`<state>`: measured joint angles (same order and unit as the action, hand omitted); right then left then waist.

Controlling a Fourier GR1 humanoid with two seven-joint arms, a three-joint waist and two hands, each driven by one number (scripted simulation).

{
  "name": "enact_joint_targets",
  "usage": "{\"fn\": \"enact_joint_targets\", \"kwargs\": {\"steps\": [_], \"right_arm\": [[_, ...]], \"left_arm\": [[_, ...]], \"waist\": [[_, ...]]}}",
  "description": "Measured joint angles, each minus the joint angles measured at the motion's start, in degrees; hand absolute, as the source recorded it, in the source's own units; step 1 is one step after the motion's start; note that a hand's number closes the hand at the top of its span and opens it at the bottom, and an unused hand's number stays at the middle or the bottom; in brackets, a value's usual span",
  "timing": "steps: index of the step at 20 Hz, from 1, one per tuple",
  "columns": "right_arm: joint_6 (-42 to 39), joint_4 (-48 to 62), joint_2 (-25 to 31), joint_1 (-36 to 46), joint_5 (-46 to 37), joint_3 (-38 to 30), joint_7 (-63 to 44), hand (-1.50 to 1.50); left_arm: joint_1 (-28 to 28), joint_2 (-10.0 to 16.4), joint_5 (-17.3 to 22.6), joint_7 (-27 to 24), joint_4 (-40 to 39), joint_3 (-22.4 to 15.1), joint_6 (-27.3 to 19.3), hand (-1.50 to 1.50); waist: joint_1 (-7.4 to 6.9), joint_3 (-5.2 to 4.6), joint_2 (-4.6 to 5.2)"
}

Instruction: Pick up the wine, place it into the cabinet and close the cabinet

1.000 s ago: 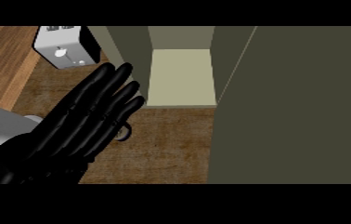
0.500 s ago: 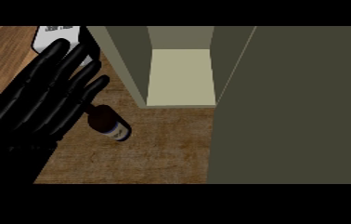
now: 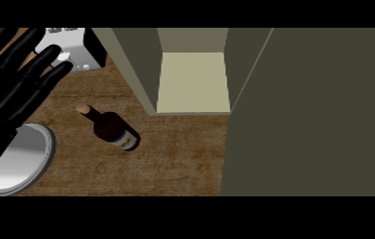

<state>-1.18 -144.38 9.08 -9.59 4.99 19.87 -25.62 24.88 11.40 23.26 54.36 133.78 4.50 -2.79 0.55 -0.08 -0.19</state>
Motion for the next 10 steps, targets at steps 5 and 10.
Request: {"fn": "enact_joint_targets", "kwargs": {"steps": [5, 10], "right_arm": [[0.6, 0.0, 0.1, -0.1, -0.3, 0.4, 0.2, -1.5], [0.9, 0.0, 0.3, 0.5, -0.4, 0.5, 0.2, -1.5]], "left_arm": [[-1.9, 2.1, 4.9, -3.5, -4.4, 5.8, 4.8, -1.5], [-4.7, 3.3, 7.2, -6.9, -8.1, 8.5, 9.5, -1.5]], "waist": [[0.22, 0.0, 0.02], [0.17, 0.02, 0.04]]}}
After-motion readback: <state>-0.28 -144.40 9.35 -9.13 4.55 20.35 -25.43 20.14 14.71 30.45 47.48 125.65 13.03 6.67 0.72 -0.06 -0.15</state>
